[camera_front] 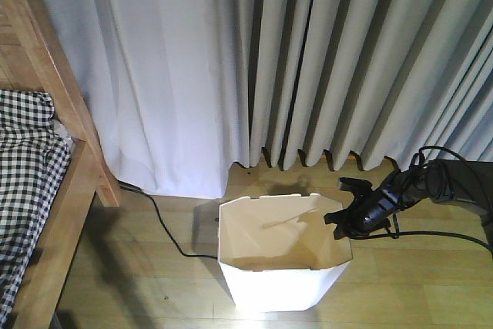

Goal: Move trash bin to bedside with robot
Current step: 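Open the right gripper to release the bin rim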

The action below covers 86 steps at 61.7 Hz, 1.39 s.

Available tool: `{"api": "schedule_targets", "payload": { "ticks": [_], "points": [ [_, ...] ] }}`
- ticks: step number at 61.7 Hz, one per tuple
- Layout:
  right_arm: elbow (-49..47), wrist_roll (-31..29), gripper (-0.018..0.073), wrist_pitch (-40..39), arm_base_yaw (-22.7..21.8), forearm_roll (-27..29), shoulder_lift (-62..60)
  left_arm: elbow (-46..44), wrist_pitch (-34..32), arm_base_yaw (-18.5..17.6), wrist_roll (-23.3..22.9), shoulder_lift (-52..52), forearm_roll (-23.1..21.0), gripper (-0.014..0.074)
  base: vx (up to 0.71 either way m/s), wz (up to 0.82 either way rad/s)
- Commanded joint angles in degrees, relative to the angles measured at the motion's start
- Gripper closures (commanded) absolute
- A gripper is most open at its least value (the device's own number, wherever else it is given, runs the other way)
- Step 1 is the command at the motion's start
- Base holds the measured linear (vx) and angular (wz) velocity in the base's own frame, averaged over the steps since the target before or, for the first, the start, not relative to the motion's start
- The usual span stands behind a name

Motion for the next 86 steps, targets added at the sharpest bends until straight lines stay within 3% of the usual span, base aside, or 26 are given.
{"api": "schedule_targets", "payload": {
  "ticks": [1, 48, 70, 82, 86],
  "points": [
    [-1.14, -0.17, 0.0389, 3.74, 0.0, 2.56, -4.32, 1.07, -3.96, -0.36, -0.32, -0.8, -0.25, 0.0602, 0.0, 0.0],
    [-1.14, -0.39, -0.0022, 2.04, -0.05, 0.88, -4.32, 1.07, -3.96, -0.36, -0.32, -0.8, -0.25, 0.0602, 0.0, 0.0],
    [-1.14, -0.64, -0.0024, 3.86, -0.05, 1.57, -4.32, 1.07, -3.96, -0.36, -0.32, -0.8, -0.25, 0.0602, 0.0, 0.0],
    [3.51, 4.09, -0.0024, -5.31, -1.65, -1.4, -8.45, 1.07, -3.96, -0.36, -0.32, -0.8, -0.25, 0.0602, 0.0, 0.0],
    [7.73, 2.91, -0.0024, -9.33, -1.65, -1.08, -11.01, 1.07, -3.96, -0.36, -0.32, -0.8, -0.25, 0.0602, 0.0, 0.0]
  ]
}}
